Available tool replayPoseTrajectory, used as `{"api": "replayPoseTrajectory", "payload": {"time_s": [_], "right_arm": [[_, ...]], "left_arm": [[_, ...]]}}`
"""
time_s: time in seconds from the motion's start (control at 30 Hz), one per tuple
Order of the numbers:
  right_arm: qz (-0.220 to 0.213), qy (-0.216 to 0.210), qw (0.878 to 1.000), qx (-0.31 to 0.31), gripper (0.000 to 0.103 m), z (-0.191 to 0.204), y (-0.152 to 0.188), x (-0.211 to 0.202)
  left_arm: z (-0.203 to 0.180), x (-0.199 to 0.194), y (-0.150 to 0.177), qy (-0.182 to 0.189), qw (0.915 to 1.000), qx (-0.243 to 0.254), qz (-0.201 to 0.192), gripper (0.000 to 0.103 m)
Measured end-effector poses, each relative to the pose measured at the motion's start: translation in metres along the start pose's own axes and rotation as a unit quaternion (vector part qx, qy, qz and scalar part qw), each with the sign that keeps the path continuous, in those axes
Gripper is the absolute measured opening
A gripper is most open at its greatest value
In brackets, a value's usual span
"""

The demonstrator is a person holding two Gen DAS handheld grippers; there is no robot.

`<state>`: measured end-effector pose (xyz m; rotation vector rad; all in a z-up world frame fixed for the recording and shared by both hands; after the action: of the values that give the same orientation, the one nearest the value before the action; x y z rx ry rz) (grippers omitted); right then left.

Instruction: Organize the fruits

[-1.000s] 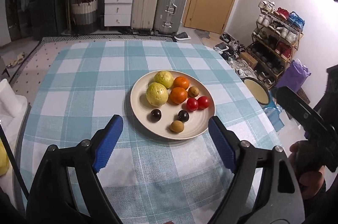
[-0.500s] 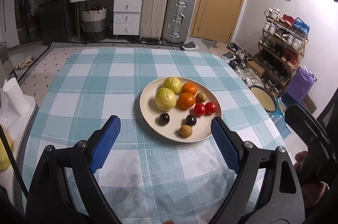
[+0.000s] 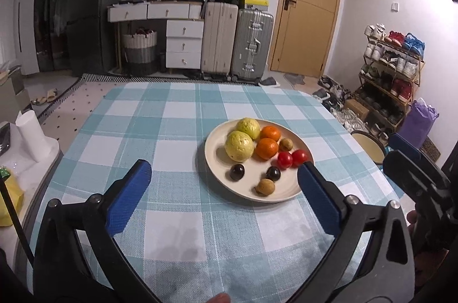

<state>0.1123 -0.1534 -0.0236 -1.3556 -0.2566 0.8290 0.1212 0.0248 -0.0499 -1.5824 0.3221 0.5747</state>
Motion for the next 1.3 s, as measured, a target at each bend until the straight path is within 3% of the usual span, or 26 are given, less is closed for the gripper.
{"api": "replayPoseTrajectory", "payload": {"time_s": [0.17,0.23,0.43,0.73,1.1,1.2,1.3], "right_arm": [[-0.017,0.007,1.000,-0.026,0.103,0.000,0.004,-0.001],[-0.023,0.008,0.999,-0.035,0.103,0.000,0.007,-0.001],[-0.023,0.014,0.999,-0.047,0.103,-0.002,0.015,0.004],[-0.020,0.035,0.997,-0.060,0.103,-0.010,0.024,0.009],[-0.001,0.045,0.997,-0.055,0.103,-0.019,0.040,0.015],[0.001,0.045,0.997,-0.056,0.103,-0.019,0.041,0.016],[0.010,0.052,0.997,-0.063,0.103,-0.018,0.043,0.019]], "left_arm": [[0.022,-0.006,-0.005,-0.025,0.9975,-0.040,-0.052,0.102],[0.027,-0.006,-0.005,-0.026,0.9966,-0.043,-0.065,0.102],[0.042,-0.012,-0.006,-0.080,0.9882,-0.044,-0.123,0.102],[0.041,0.007,0.014,-0.094,0.9890,-0.031,-0.110,0.102],[0.028,0.003,0.022,-0.084,0.9835,-0.006,-0.160,0.102],[0.026,0.005,0.023,-0.076,0.9850,-0.006,-0.155,0.102],[0.021,0.021,0.026,-0.063,0.9907,0.001,-0.120,0.102]]}}
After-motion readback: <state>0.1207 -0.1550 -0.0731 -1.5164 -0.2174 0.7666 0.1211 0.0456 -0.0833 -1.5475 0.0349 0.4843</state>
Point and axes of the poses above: each gripper's, at about its wrist camera, not at the fingertips, and x roughly the way its jaws point, z to its left, y to its underside, the point moved 9 cm from there along x, roughly the way its jaws point, and after that the axes turned 12 degrees about -y, right-handed, at the moved point
